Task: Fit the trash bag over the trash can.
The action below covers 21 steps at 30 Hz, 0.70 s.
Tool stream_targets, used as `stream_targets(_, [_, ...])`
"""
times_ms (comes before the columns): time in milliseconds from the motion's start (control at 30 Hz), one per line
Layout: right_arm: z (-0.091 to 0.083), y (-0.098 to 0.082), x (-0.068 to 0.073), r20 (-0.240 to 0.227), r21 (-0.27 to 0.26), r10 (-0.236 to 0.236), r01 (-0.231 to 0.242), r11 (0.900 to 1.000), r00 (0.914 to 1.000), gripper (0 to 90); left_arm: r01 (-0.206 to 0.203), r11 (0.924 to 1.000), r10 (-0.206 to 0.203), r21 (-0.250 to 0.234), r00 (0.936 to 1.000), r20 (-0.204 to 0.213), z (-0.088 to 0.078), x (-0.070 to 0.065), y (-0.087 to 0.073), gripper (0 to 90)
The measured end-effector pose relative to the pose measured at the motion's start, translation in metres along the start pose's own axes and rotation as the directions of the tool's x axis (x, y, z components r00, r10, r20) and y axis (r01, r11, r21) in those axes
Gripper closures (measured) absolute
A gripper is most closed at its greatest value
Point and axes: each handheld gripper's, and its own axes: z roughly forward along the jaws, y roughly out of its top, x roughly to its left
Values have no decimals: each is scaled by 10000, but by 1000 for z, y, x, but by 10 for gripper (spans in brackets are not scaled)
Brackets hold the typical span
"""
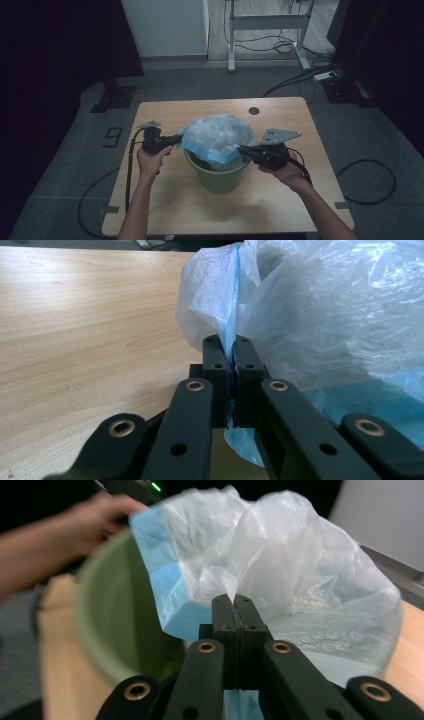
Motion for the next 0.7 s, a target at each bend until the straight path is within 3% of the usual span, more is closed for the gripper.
stream_targets(167, [-22, -11, 19, -779, -835, 92, -157, 9964, 9969, 891, 29, 10000, -29, 9, 10000, 12, -2, 1, 0, 869])
stream_targets(200, [-27, -18, 29, -1055, -1015, 15, -122, 9948, 9944, 891, 39, 10000, -39, -24, 10000, 37, -2, 1, 0, 870])
stream_targets(367, [-24, -41, 49, -1599, -800, -173, 45, 9968, 9870, 891, 0, 10000, 0, 11, 10000, 71, -3, 1, 0, 870])
stream_targets(700, [-16, -62, 55, -1972, -1121, -168, -55, 9937, 9802, 891, -92, 9999, 90, 97, 9999, 145, -5, 1, -1, 874])
